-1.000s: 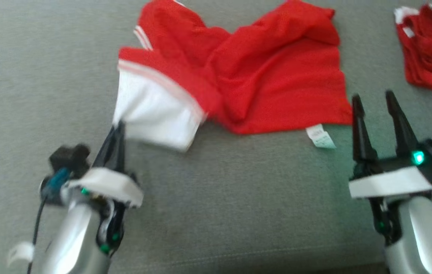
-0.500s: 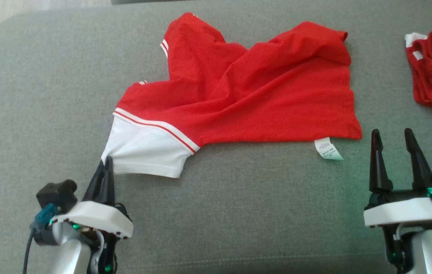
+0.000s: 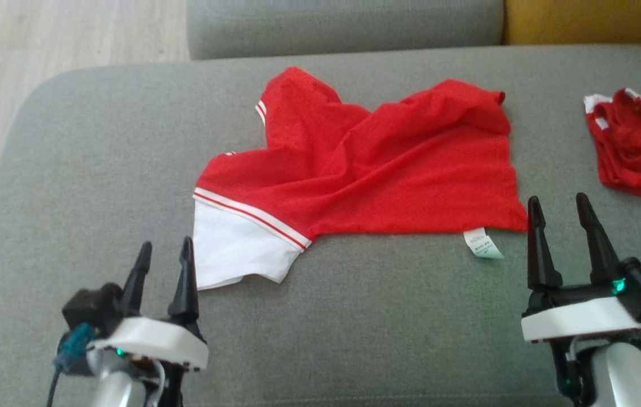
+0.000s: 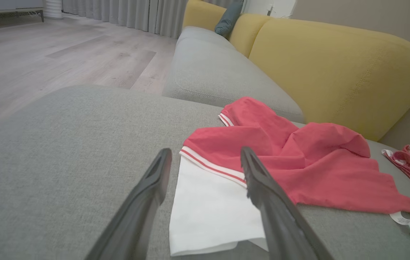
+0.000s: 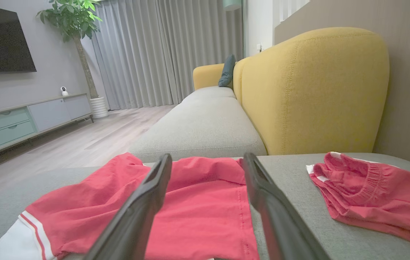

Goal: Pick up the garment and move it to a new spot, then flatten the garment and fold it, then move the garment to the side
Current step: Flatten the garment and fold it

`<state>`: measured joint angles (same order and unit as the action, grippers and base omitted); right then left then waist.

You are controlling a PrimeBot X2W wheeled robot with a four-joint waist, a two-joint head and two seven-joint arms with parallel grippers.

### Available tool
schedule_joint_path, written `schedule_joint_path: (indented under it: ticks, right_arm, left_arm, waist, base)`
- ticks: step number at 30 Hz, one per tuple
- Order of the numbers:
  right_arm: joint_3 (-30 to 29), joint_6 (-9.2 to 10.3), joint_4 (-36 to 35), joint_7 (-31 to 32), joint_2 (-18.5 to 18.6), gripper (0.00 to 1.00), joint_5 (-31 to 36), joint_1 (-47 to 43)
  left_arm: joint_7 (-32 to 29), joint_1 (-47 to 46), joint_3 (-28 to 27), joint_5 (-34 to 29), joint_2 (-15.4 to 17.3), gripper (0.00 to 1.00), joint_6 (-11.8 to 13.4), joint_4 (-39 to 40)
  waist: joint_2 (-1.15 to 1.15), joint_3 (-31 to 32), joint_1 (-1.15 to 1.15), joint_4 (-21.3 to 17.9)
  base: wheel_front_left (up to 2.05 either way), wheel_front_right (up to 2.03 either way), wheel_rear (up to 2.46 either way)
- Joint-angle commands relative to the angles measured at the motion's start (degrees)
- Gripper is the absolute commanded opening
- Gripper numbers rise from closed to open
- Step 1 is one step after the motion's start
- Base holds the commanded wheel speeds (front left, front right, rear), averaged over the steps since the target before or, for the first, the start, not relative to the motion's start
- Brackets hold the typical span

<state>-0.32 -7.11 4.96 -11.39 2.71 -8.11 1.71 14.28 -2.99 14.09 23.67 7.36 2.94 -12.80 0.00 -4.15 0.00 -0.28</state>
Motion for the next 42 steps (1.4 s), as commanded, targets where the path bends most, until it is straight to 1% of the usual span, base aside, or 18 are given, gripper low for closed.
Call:
schedule_joint_path:
  ticks: [1, 8, 14, 24, 37, 42]
  right_arm:
    - [1.5, -0.37, -1.1, -0.7, 0.2, 1.0, -0.4, 1.5]
    - [1.4, -0.37, 0.5, -1.6, 0.2, 1.0, -0.6, 0.6]
    - [0.8, -0.37, 2.0, -1.7, 0.2, 1.0, 0.4, 0.2]
    - [1.3, -0.37, 5.0, -1.9, 0.2, 1.0, 0.9, 0.4]
    - [1.6, -0.37, 5.8, -2.2, 0.2, 1.0, 0.7, 1.0]
    - [1.8, -0.37, 5.5, -2.1, 0.2, 1.0, 0.5, 1.6]
  left_arm:
    - [0.6, -0.7, -1.8, -0.8, 0.4, 1.0, -0.4, 2.3]
    - [0.7, 2.7, -0.5, -2.0, -0.6, 1.0, -0.3, 4.2]
    - [0.7, 3.3, -0.2, -2.4, -1.2, 1.0, -0.2, 5.3]
    - [0.7, 3.0, -0.5, -3.2, -1.5, 1.0, -0.5, 5.4]
    - [0.7, 2.5, -0.7, -3.5, -1.8, 1.0, -0.4, 4.9]
    - [-2.0, 1.9, -0.2, -2.9, -1.9, 1.0, 0.0, 2.2]
  waist:
    - [0.0, 1.4, 0.0, 0.7]
    - [0.0, 4.2, 0.0, 2.0]
    - [0.0, 4.6, 0.0, 2.5]
    - [0.0, 4.3, 0.0, 2.4]
    - [0.0, 3.4, 0.0, 2.7]
    - [0.0, 1.8, 0.0, 2.4]
  base:
    - [0.0, 0.0, 0.0]
    - [0.0, 0.0, 0.0]
    - [0.0, 0.0, 0.0]
    - [0.0, 0.0, 0.0]
    - [0.0, 0.0, 0.0]
    - [0.0, 0.0, 0.0]
